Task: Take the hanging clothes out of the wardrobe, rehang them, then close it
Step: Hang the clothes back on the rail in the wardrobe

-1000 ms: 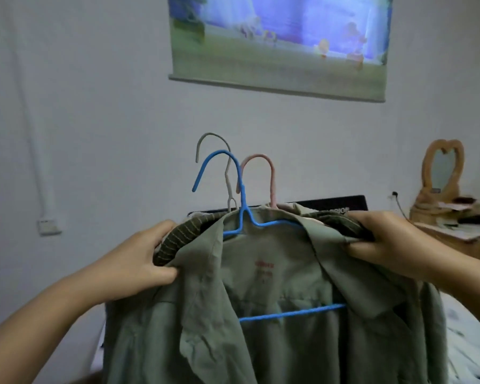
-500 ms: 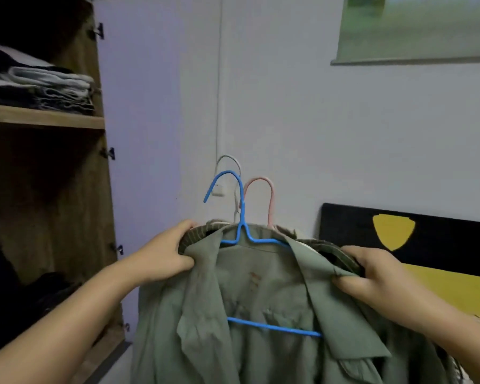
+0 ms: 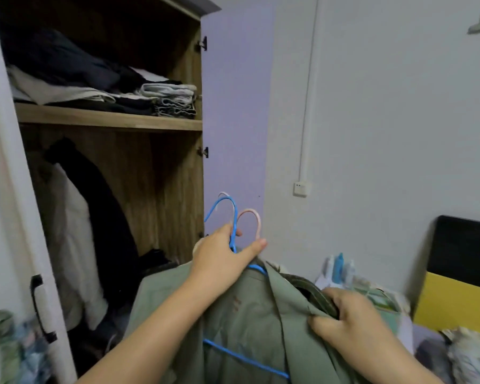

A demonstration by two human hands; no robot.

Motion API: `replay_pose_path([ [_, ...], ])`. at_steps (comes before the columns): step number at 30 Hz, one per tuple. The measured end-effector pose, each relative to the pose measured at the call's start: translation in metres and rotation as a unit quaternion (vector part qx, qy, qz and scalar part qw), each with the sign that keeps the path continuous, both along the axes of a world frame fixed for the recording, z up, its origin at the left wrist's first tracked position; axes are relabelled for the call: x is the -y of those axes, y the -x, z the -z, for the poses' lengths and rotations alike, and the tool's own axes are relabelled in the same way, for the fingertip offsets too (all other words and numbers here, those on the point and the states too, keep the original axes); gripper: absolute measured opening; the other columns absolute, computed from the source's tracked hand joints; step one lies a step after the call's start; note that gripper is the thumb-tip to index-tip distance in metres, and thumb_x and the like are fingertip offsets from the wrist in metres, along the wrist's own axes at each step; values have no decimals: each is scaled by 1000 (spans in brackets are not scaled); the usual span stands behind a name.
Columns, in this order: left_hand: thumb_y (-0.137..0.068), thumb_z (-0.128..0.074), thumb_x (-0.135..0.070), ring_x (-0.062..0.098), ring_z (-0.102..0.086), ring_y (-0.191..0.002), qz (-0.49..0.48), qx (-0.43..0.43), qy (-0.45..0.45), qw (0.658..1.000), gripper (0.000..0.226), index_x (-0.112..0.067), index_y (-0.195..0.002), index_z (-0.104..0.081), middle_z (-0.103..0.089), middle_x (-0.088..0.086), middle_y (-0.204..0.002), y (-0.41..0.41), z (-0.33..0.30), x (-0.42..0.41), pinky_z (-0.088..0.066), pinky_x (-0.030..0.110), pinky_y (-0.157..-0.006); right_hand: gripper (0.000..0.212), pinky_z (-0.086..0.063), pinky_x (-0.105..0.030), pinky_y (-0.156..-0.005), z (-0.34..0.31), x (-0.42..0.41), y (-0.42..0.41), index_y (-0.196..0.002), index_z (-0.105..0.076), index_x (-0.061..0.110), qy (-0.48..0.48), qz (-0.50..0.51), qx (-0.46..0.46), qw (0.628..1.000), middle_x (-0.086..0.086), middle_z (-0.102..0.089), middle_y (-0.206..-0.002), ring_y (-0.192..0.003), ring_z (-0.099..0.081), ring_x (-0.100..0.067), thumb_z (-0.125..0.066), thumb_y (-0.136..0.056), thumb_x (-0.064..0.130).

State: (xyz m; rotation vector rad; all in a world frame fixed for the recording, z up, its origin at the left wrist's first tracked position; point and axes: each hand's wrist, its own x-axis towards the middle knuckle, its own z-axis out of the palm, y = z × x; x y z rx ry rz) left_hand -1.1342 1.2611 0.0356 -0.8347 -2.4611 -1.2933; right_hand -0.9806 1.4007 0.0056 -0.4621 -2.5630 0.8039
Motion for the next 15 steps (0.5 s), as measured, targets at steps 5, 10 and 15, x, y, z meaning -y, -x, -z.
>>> replay_pose_path([
  [5,-76,-68,-46,19,-60,-81,-16,6,-62,998,30,-20,-82,-54,-63,-3,-87,46,8,3,-48,34,-77,29,-33,-19,-51,9,6,50,-45,-52,23,86,-30,7,996,7,-47,-43,-49,-42,-4,-67,-69,17],
  [10,-77,-72,-29,16,-60,-81,22,-5,-140,990,26,-18,-71,-49,-64,-3,-87,94,8,3,-45,21,-71,42,-36,-7,-50,-10,11,79,-41,-61,26,231,-125,15,965,16,-59,-47,-49,-54,8,-71,-79,12],
  [15,-80,-68,-20,9,-61,-90,76,33,-199,977,20,-11,-76,-50,-64,-9,-98,133,8,2,-51,19,-78,18,-33,5,-55,-27,13,117,-64,-63,29,335,-214,27,917,35,-58,-53,-68,-57,21,-53,-77,38],
])
